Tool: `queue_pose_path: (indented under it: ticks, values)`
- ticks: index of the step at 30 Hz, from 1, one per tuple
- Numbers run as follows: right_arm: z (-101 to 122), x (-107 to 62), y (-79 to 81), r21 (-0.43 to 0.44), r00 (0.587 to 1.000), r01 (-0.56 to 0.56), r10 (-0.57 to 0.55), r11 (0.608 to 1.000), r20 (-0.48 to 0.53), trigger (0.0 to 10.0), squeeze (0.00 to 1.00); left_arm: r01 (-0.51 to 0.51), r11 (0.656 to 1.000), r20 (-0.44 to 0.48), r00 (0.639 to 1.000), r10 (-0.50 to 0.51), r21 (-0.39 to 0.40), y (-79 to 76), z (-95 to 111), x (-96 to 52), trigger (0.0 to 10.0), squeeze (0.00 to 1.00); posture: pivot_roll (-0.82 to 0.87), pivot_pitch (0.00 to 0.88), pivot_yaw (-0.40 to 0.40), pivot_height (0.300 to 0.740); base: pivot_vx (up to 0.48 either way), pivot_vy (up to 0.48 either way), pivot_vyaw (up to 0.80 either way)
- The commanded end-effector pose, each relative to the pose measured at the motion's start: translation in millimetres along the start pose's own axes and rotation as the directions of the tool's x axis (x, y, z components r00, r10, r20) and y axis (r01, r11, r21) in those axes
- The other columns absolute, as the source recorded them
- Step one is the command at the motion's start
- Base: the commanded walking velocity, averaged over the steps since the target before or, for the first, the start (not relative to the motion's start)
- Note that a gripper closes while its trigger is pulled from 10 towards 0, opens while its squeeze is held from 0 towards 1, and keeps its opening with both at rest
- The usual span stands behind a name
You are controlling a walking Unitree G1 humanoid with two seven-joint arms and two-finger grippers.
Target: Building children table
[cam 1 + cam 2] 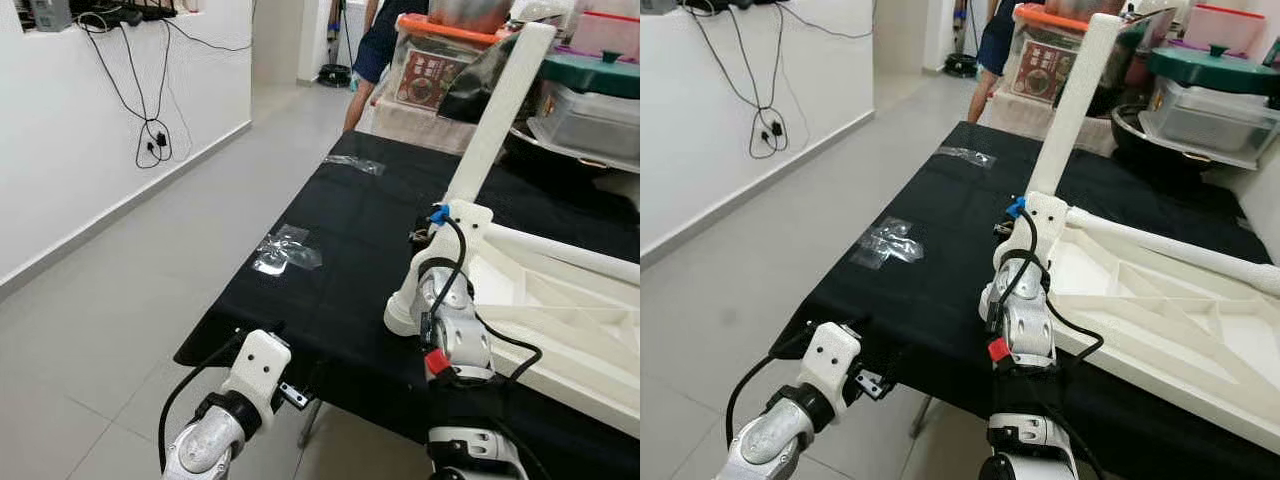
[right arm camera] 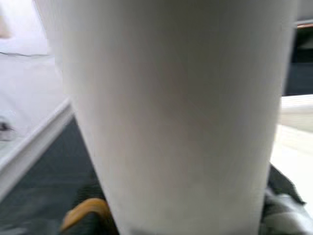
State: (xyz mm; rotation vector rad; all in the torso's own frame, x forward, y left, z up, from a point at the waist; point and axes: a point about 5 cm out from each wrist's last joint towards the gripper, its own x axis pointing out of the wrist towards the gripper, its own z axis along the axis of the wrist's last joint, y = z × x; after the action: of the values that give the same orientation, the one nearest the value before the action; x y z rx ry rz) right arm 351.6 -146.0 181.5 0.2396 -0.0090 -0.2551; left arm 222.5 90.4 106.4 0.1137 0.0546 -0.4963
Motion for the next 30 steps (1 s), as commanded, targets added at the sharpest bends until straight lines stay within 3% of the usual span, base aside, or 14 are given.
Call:
queue_pose_path:
  ticks: [1, 4, 5, 8, 9, 11, 12, 13, 21, 22, 23, 25, 26, 30]
  values:
    - [-11, -6.6, 19.8, 0.078, 0.995, -0.101, 0.101, 0.992, -0.002, 10.0, 1.0, 0.007, 1.0, -0.012, 1.0, -0.007, -0.002, -2.2, -3, 0.9, 10.0, 0.0, 0.11, 0.0, -0.124, 0.74, 0.0, 0.0, 0.0]
    - [-5, -3.3, 25.3, 0.081, 0.979, -0.198, 0.194, 0.977, 0.056, 10.0, 0.95, 0.006, 1.0, -0.012, 1.0, -0.006, -0.003, -2.3, -3, 0.8, 10.0, 0.0, 0.11, 0.0, -0.123, 0.74, 0.0, 0.0, 0.0]
    - [2, 0.2, 29.6, 0.093, 0.942, -0.328, 0.318, 0.94, 0.106, 10.0, 0.0, 0.006, 1.0, -0.012, 1.0, -0.006, -0.004, -2.2, -3, 0.9, 10.0, 0.0, 0.11, 0.0, -0.122, 0.74, 0.0, 0.0, 0.0]
    - [4, 0.7, 35.1, 0.1, 0.865, -0.5, 0.488, 0.86, 0.119, 10.0, 0.0, 0.007, 1.0, -0.013, 1.0, -0.007, -0.005, -1.9, -3, 1.3, 10.0, 0.0, 0.1, 0.0, -0.12, 0.74, 0.0, 0.0, 0.0]
    - [3, -0.9, 39.0, 0.11, 0.75, -0.662, 0.656, 0.742, 0.09, 10.0, 0.0, 0.008, 1.0, -0.013, 1.0, -0.008, -0.006, -1.6, -4, 1.9, 10.0, 0.0, 0.1, 0.0, -0.117, 0.74, 0.0, 0.0, 0.0]
    - [3, -0.9, 39.0, 0.11, 0.75, -0.662, 0.656, 0.742, 0.09, 10.0, 0.0, 0.008, 1.0, -0.013, 1.0, -0.008, -0.006, -1.6, -4, 1.9, 10.0, 0.0, 0.1, 0.0, -0.117, 0.74, 0.0, 0.0, 0.0]
    - [3, -6.2, 38.8, 0.11, 0.595, -0.801, 0.803, 0.589, 0.029, 10.0, 0.0, 0.009, 1.0, -0.013, 1.0, -0.009, -0.005, -1.3, -3, 2.3, 10.0, 0.0, 0.11, 0.0, -0.12, 0.74, 0.0, 0.0, 0.0]
    - [3, -6.2, 38.8, 0.11, 0.595, -0.801, 0.803, 0.589, 0.029, 10.0, 0.0, 0.009, 1.0, -0.013, 1.0, -0.009, -0.005, -1.3, -3, 2.3, 10.0, 0.0, 0.11, 0.0, -0.12, 0.74, 0.0, 0.0, 0.0]
    - [5, -25.1, 36.6, 0.109, 0.011, -0.994, 0.983, 0.031, -0.183, 10.0, 0.0, 0.008, 1.0, -0.011, 1.0, -0.008, 0.001, 0.0, -3, 3.0, 10.0, 0.0, 0.11, 0.0, -0.118, 0.74, 0.0, 0.0, 0.0]
    - [4, -24.2, 41.6, 0.097, -0.013, -0.995, 0.981, 0.006, -0.195, 10.0, 0.0, 0.008, 1.0, -0.011, 1.0, -0.008, 0.002, 0.0, -3, 2.9, 10.0, 0.0, 0.11, 0.0, -0.118, 0.74, 0.0, 0.0, 0.0]
    - [4, -21.6, 48.5, 0.095, -0.029, -0.995, 0.983, -0.011, -0.183, 3.8, 0.0, 0.009, 1.0, -0.012, 1.0, -0.009, 0.002, -0.4, -3, 2.8, 10.0, 0.0, 0.12, 0.0, -0.123, 0.74, 0.0, 0.0, 0.0]
    - [4, -19.6, 53.9, 0.09, -0.032, -0.996, 0.984, -0.016, -0.176, 3.8, 0.0, 0.009, 1.0, -0.012, 1.0, -0.009, 0.002, -0.6, -3, 2.8, 10.0, 0.0, 0.12, 0.0, -0.124, 0.74, 0.0, 0.0, 0.0]
    - [4, -18.6, 58.0, 0.108, -0.046, -0.994, 0.988, -0.03, -0.15, 0.0, 0.0, 0.007, 1.0, -0.013, 1.0, -0.007, 0.001, -1.0, -3, 2.5, 10.0, 0.0, 0.12, 0.0, -0.126, 0.74, 0.0, 0.0, 0.0]
    - [3, -12.8, 55.7, 0.1, 0.019, -0.994, 0.99, 0.033, -0.141, 0.0, 0.0, 0.006, 1.0, -0.013, 1.0, -0.006, -0.001, -1.3, -3, 2.0, 10.0, 0.0, 0.12, 0.0, -0.125, 0.74, 0.0, 0.0, 0.0]
